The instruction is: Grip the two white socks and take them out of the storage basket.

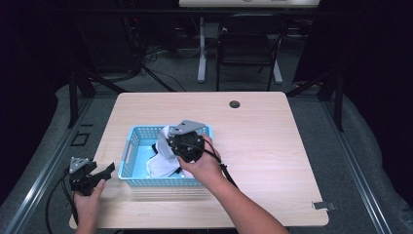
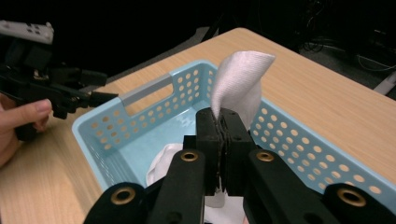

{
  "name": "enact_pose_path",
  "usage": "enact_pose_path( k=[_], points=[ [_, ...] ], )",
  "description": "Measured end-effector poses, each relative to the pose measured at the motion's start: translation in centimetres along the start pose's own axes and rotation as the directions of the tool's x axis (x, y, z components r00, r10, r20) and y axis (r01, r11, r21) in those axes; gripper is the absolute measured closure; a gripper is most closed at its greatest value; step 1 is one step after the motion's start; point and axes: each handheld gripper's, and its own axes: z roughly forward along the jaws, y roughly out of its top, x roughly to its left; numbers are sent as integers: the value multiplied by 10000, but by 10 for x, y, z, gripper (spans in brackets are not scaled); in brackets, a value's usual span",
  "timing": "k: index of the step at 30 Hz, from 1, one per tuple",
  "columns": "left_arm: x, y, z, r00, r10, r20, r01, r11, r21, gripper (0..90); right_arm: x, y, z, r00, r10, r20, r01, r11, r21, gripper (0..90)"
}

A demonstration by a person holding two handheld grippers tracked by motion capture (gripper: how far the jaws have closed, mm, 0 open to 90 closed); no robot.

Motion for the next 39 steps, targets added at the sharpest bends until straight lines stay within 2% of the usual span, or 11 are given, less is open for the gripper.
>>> enact_pose_path(
  k=[7,15,23,31,39],
  points=[
    [0,0,0,10000,15,-6,-15,10000,-10,253,-17,2,-29,9983,558,139,-549,9970,-553,882],
    [-1,0,0,10000,-4,12,5,10000,-54,253,-36,2,-66,9939,964,528,-917,9922,-846,882],
    [-1,0,-1,10000,32,2,-32,10000,-60,253,-54,-10,-103,9844,1498,927,-1383,9830,-1208,882],
    [-1,0,0,10000,31,-8,-31,10000,-64,253,-66,-26,-130,9735,1752,1468,-1588,9804,-1165,882],
    [-1,1,-1,10000,71,-11,-71,10000,22,253,-73,-48,-137,9604,1865,2072,-1729,9815,-821,882]
  ],
)
